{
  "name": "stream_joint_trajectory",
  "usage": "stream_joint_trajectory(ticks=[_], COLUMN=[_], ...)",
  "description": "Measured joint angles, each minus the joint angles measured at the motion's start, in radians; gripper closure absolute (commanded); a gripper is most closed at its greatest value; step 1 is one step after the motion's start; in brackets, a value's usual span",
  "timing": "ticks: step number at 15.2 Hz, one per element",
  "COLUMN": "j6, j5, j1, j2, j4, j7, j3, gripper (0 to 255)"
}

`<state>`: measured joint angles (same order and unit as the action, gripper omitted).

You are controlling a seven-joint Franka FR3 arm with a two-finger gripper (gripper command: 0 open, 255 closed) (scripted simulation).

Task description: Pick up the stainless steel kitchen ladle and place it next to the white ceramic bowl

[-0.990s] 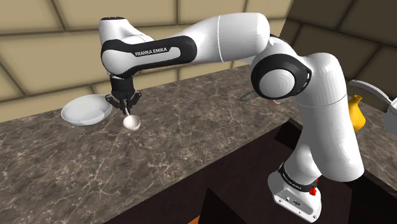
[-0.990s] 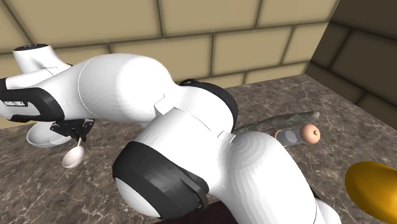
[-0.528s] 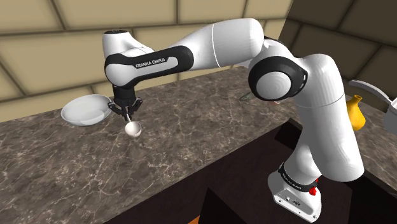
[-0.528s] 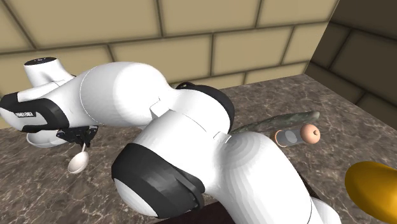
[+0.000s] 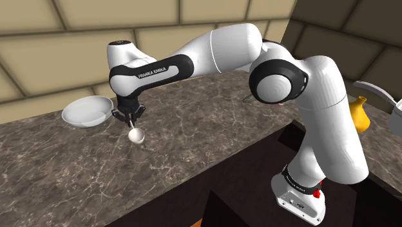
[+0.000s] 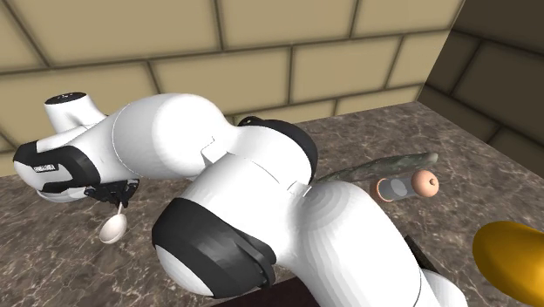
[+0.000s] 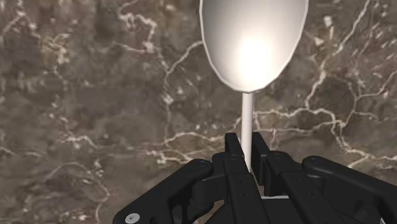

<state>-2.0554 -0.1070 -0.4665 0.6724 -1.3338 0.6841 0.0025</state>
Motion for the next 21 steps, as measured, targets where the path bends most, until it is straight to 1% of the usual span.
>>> stream_joint_trajectory(ticks=[3, 4, 10, 15, 21], j6=[-0.002, -0.002, -0.002, 0.085, 0.096], j5=[0.0, 0.0, 0.0, 0.002, 0.003], j1=[0.0, 0.0, 0.0, 0.005, 0.006], j2=[0.001, 0.001, 0.001, -0.041, -0.045], j4=[-0.001, -0.001, -0.001, 0.045, 0.051], j7=[0.0, 0.0, 0.0, 0.003, 0.003], j3=[0.0, 0.0, 0.0, -0.002, -0.002], gripper=[255, 0, 0, 0, 0])
